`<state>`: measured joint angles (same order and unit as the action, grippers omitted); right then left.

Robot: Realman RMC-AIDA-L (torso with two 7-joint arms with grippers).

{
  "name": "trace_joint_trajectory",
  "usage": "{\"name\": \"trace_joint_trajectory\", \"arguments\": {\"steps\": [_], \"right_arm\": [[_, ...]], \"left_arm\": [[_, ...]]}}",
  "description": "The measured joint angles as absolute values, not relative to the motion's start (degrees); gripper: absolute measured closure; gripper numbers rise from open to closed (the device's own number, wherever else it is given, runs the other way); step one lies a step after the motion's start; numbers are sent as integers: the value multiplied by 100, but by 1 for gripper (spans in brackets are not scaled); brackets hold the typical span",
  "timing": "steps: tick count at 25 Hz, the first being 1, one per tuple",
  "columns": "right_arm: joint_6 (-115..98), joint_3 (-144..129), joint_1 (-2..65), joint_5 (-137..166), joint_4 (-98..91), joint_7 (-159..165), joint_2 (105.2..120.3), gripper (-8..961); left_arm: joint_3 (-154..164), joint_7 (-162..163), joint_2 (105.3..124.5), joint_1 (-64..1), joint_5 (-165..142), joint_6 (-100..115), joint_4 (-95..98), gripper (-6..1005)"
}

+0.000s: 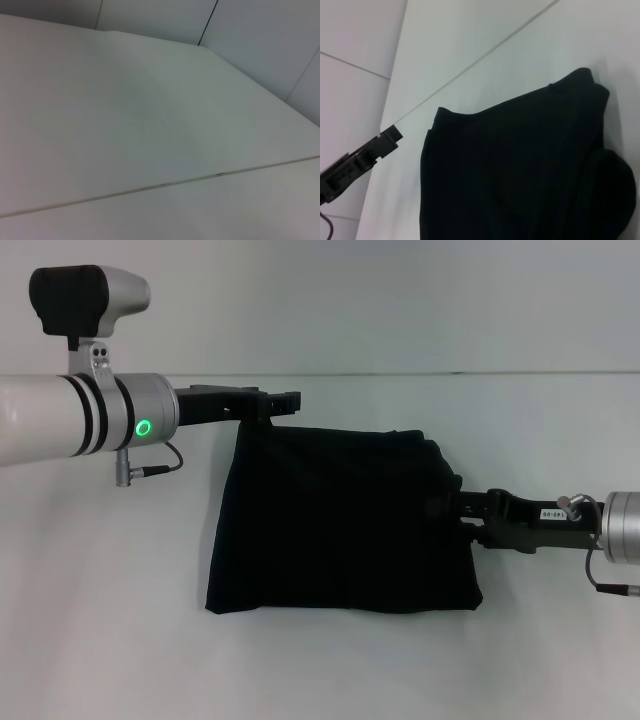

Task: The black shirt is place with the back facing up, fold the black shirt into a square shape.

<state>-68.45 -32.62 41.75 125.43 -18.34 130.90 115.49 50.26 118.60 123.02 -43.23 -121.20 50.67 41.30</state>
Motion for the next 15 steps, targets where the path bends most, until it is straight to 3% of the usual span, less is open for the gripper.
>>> {"name": "trace_joint_trajectory", "arguments": {"steps": [10,15], "right_arm": [[-6299,-3206,4254,12494,-1834,13015,11781,188],[-6276,-3209,4268,12297,-1878,12943,11801,190]], "left_arm": [[5032,11856,12306,-4323,-12120,5071,4121,315],[5041,11848,12305,-4323,-12120,5067,4107,315]]}}
